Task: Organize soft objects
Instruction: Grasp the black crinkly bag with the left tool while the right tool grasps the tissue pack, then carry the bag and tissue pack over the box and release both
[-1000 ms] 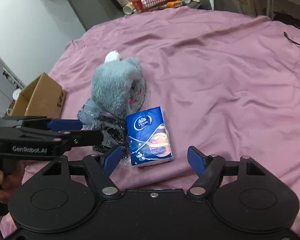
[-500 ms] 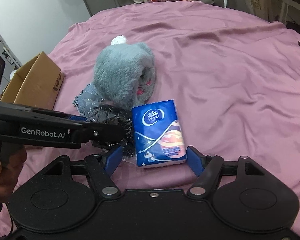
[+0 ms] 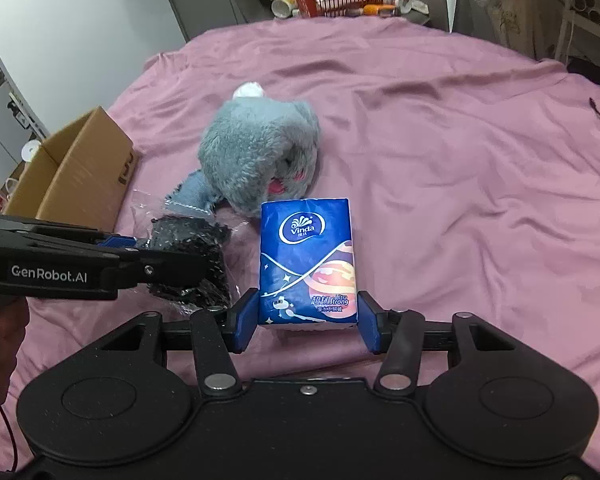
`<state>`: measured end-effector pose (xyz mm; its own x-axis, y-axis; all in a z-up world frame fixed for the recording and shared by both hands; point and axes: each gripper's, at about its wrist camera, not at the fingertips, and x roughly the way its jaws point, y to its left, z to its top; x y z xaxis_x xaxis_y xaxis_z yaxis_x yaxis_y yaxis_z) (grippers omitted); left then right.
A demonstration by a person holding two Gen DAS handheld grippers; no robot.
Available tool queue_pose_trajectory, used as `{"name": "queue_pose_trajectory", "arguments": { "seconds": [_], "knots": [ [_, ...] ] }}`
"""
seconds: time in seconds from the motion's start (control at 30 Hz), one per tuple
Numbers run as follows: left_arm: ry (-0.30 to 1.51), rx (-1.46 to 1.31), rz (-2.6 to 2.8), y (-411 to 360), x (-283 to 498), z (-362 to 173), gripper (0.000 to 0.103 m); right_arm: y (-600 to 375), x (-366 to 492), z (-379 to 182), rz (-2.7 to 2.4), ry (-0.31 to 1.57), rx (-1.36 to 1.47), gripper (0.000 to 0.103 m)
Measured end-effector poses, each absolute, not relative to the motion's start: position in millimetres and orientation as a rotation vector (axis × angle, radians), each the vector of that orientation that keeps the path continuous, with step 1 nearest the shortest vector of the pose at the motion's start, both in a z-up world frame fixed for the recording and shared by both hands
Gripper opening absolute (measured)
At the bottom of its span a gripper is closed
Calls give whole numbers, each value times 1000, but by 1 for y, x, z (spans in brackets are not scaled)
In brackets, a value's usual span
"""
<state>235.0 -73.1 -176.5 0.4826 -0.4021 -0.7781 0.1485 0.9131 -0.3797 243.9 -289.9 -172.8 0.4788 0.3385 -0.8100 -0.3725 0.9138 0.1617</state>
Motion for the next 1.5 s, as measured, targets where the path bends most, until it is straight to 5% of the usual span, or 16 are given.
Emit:
{"name": "queue_pose_trajectory", "arguments": {
  "seconds": [0.83, 1.5],
  "knots": [
    [740, -342, -123, 23, 178, -98, 35, -221, 232, -106, 554, 806, -11, 50],
    [704, -400, 64, 127, 150, -103, 35, -109, 225, -96, 713, 790, -101, 50]
  ]
}}
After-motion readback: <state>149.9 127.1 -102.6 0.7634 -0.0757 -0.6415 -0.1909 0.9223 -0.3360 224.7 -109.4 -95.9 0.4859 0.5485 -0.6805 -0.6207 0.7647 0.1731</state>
